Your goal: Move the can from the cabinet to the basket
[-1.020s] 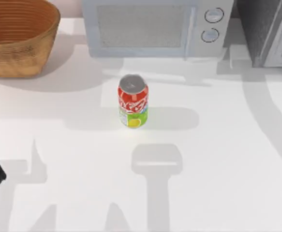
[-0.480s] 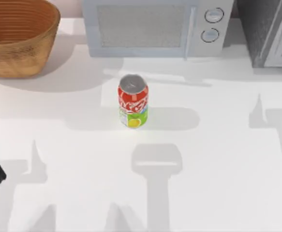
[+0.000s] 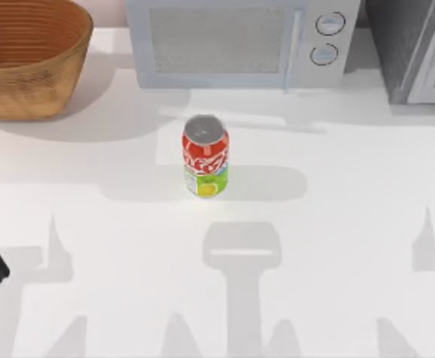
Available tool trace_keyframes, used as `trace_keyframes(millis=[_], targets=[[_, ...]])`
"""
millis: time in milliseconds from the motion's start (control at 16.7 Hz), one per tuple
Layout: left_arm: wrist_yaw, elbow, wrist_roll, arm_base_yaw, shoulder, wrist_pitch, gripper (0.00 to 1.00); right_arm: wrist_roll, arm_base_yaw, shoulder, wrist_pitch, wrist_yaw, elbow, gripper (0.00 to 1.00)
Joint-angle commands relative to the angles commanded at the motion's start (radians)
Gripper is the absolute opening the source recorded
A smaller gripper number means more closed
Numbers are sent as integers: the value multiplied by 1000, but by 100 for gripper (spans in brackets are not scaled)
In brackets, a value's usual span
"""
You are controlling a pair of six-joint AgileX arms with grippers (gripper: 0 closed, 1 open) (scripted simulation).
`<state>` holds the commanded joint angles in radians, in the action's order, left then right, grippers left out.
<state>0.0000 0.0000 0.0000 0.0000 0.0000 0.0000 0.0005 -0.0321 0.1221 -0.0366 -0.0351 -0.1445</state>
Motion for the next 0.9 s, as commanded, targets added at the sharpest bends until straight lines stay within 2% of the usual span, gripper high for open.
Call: trace_keyframes(millis=[240,660,900], targets=[[0,0,0,0,0,0,100,0,30,-115,34,33,137,100],[-2,1,-1,-3,8,3,100,-1,32,-122,36,35,144,100],[-38,24,-6,-44,122,69,100,-1,32,-122,36,35,144,100]])
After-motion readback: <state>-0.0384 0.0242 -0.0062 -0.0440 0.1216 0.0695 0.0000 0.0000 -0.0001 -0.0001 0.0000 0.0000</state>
